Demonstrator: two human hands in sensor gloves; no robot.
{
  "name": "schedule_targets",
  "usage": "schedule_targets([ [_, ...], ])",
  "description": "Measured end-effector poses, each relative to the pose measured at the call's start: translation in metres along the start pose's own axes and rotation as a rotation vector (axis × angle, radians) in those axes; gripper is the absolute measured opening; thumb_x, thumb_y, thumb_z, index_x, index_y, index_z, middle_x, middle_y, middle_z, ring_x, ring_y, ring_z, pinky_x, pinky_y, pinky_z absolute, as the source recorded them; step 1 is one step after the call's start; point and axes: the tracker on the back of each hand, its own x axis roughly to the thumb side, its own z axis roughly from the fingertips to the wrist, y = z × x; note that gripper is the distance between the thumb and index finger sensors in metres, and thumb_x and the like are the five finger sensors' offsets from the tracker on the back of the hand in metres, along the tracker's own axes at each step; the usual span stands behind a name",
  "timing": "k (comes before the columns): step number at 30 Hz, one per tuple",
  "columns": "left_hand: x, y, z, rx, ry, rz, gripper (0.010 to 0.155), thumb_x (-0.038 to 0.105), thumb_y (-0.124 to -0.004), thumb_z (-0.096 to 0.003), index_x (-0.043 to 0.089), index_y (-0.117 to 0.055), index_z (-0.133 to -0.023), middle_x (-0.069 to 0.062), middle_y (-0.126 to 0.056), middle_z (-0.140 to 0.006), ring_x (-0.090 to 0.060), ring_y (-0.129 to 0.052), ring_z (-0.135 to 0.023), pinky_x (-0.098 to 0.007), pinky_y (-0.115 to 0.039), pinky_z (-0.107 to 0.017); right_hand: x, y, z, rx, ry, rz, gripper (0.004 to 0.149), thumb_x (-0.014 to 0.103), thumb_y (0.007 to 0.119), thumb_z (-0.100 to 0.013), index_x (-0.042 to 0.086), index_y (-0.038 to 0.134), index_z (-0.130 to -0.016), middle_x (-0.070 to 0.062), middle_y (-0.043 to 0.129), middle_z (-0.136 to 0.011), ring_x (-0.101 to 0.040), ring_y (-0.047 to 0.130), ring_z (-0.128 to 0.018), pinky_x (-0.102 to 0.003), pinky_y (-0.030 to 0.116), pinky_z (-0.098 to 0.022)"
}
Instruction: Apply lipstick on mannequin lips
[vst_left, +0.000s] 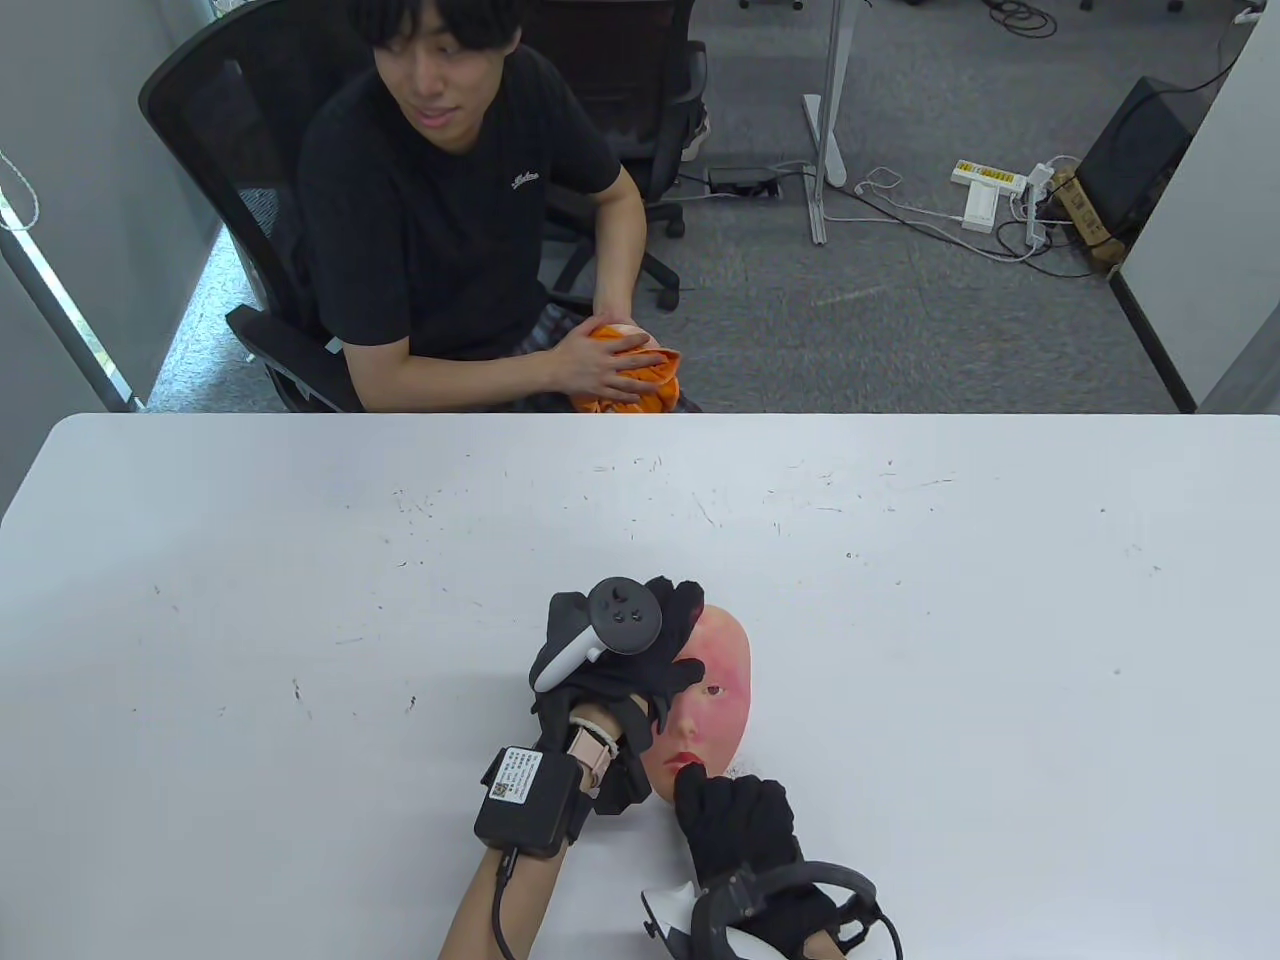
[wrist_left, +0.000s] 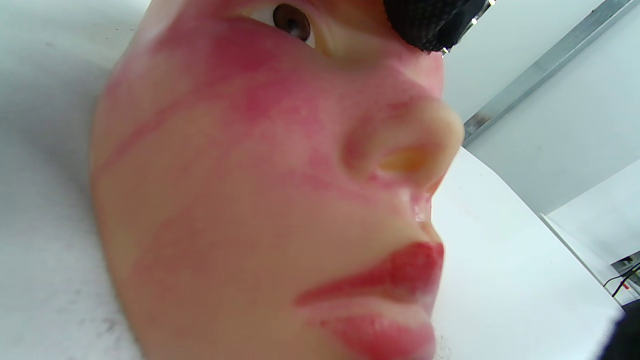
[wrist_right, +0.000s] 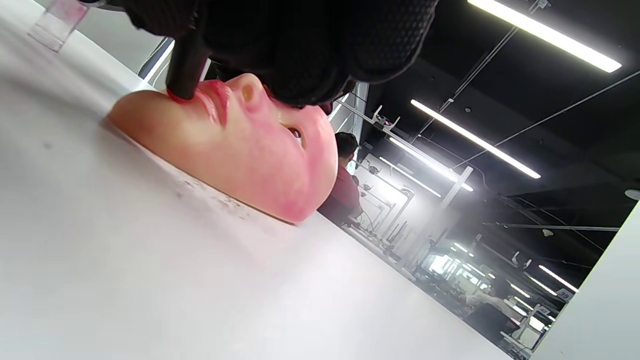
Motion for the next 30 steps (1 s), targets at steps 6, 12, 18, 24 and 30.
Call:
schedule_targets([
  [6,0.000,0.000,0.000,-0.001,-0.002,-0.003,0.081,0.044,-0.070,-0.0485,0.046,-0.018,-0.111,0.004,-0.006,-0.118,-0.027,-0.010,-0.109,-0.051,-0.023,-0.082,0.005,-0.001,-0.004,-0.030,0.022,0.011,0.051,0.048,0.072,-0.040,0.030,0.075,-0.087,0.009,0.091,-0.060,-0.015,0.097,-0.054,-0.036,0.083,-0.047],
  [12,0.000,0.000,0.000,-0.001,-0.004,-0.004,0.081,0.045,-0.070,-0.0486,0.046,-0.017,-0.111,0.005,-0.006,-0.118,-0.027,-0.010,-0.109,-0.051,-0.023,-0.082,0.020,-0.001,-0.008,-0.024,-0.041,0.085,0.051,0.049,0.070,-0.041,0.032,0.072,-0.088,0.011,0.091,-0.061,-0.013,0.097,-0.055,-0.035,0.084,-0.047],
  [18,0.000,0.000,0.000,-0.001,-0.006,0.000,0.081,0.045,-0.070,-0.0487,0.046,-0.017,-0.111,0.004,-0.006,-0.118,-0.027,-0.009,-0.109,-0.051,-0.023,-0.082,0.004,0.001,-0.002,-0.023,0.052,0.040,0.050,0.047,0.073,-0.038,0.029,0.077,-0.085,0.008,0.092,-0.058,-0.016,0.097,-0.053,-0.038,0.083,-0.046],
  [24,-0.001,0.000,0.000,-0.003,-0.010,0.005,0.081,0.045,-0.070,-0.0486,0.046,-0.017,-0.111,0.005,-0.006,-0.118,-0.026,-0.009,-0.109,-0.051,-0.022,-0.082,0.016,-0.001,-0.005,-0.062,0.008,0.066,0.050,0.048,0.072,-0.039,0.030,0.076,-0.086,0.009,0.092,-0.059,-0.015,0.097,-0.053,-0.037,0.084,-0.046],
  [30,-0.001,0.000,0.000,-0.004,-0.009,0.006,0.081,0.045,-0.070,-0.0486,0.047,-0.017,-0.111,0.005,-0.006,-0.118,-0.026,-0.009,-0.109,-0.051,-0.022,-0.082,0.010,-0.013,-0.005,-0.061,-0.007,0.079,0.050,0.048,0.071,-0.039,0.031,0.075,-0.086,0.010,0.092,-0.059,-0.014,0.098,-0.052,-0.036,0.085,-0.046],
])
